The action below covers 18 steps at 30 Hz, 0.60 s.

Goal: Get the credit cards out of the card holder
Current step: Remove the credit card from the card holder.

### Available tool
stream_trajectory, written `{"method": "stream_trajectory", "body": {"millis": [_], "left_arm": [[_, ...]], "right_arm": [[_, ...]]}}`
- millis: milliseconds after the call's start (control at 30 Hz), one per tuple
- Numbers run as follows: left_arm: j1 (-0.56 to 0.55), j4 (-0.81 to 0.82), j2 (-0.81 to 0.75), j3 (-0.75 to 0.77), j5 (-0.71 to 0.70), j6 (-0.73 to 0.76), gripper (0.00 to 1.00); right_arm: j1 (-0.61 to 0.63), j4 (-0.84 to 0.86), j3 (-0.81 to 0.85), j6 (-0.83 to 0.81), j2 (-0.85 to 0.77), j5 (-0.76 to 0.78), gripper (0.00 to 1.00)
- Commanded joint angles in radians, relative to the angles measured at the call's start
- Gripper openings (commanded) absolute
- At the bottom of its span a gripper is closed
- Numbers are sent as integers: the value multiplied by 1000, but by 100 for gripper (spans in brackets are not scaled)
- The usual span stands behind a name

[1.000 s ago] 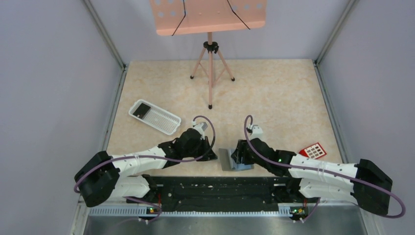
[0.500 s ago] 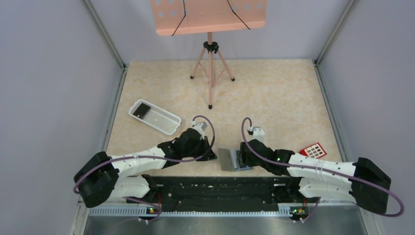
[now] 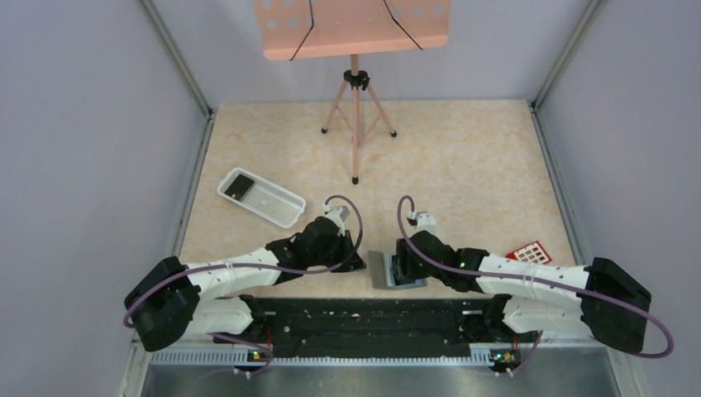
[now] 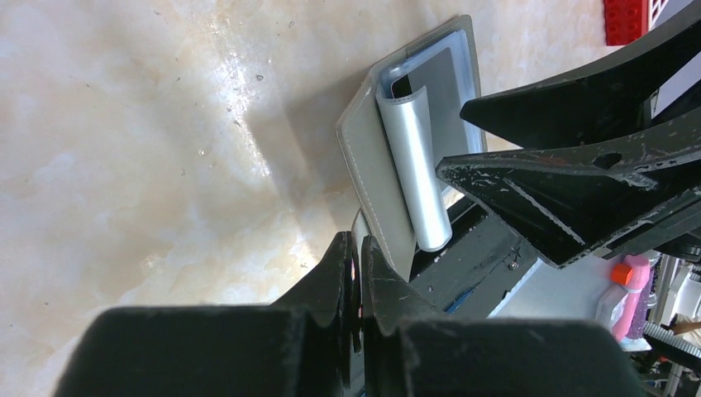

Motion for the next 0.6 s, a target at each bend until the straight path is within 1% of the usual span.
{"method": "stream_trajectory", "body": {"millis": [0, 167, 200, 333, 400, 567], "left_arm": [[-3, 17, -10, -2, -15, 12, 0], [-3, 2, -7, 8, -30, 6, 1], [-3, -3, -9, 11, -34, 3, 4], [-3, -30, -27, 18, -55, -7, 21], [-3, -50, -43, 20, -67, -9, 26], [-3, -76, -66, 33, -84, -13, 29]], "right_arm": [[4, 91, 58, 0, 38, -62, 53], [15, 181, 66, 16, 92, -144, 53], [15, 198, 62, 17, 95, -162, 53], [15, 251, 52, 21, 77, -206, 53], [15, 265, 49, 21, 68, -222, 51], [15, 305, 40, 20, 69, -247, 47]]}}
